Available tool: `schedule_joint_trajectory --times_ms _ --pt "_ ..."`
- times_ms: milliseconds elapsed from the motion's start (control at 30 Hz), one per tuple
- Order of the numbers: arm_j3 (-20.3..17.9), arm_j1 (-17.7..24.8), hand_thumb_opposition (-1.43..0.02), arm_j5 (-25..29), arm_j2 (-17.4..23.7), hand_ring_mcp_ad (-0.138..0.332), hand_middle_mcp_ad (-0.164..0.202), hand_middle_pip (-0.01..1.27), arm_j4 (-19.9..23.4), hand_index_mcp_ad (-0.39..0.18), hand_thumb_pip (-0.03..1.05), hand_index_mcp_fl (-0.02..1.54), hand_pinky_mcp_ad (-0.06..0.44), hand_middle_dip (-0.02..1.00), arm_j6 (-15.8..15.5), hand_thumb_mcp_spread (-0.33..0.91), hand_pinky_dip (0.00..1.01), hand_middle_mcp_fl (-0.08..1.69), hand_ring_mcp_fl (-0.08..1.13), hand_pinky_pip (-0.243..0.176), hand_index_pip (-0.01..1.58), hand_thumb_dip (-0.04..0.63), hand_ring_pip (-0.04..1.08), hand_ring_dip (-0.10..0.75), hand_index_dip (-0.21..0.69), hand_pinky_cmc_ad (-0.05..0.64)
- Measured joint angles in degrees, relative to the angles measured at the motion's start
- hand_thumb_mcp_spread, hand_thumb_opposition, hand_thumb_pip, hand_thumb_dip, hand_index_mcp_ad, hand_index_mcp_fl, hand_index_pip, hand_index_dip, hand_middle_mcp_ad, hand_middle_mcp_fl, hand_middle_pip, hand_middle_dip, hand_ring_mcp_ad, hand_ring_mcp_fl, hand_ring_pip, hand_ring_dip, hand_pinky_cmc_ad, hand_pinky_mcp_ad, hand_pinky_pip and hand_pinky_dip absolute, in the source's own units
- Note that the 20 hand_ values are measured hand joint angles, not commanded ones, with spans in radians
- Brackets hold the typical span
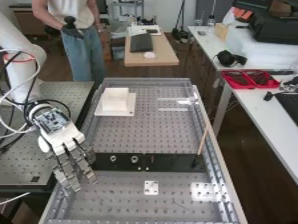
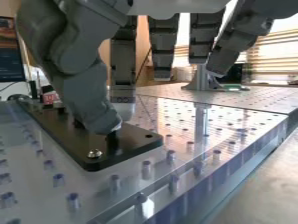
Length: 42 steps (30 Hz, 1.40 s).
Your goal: Grab the smaller nut and place it in the white container
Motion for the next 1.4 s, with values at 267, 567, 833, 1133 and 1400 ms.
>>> schedule_joint_trajectory --times_ms 267,567,833,1133,1400 --pt "0.44 -0.36 -0.81 -0.74 -0.47 0.176 0.084 0.12 -0.54 -0.119 0.75 0.09 0.147 0.24 0.55 0.44 0.42 0.16 0.0 -0.059 1.56 0.237 0.1 0.079 0.089 0.325" --pt "0.54 -0.85 -0.81 -1.48 -0.65 0.176 0.084 0.12 -0.43 -0.119 0.75 0.09 0.148 0.24 -0.2 0.44 0.42 0.16 0.01 -0.059 1.56 0.237 0.09 0.079 0.089 0.325" --pt "0.52 -1.5 -0.8 -2.25 -0.81 0.176 0.08 0.12 0.4 -0.119 0.75 0.14 0.148 0.24 -1.53 0.43 0.42 0.19 0.0 -0.059 1.56 0.237 0.09 0.079 0.089 0.325" --pt "0.52 -1.38 -0.8 -2.46 -1.05 0.173 0.082 0.12 0.77 -0.117 0.75 0.16 0.147 0.24 -2.3 0.43 0.41 0.19 0.0 -0.059 1.56 0.241 0.09 0.077 0.075 0.325" --pt "0.55 -1.3 -0.81 -2.44 -1.13 0.176 0.075 0.12 0.71 -0.12 0.75 0.16 0.15 0.24 -2.33 0.43 0.41 0.19 0.01 -0.059 1.56 0.236 0.09 0.077 0.075 0.325"
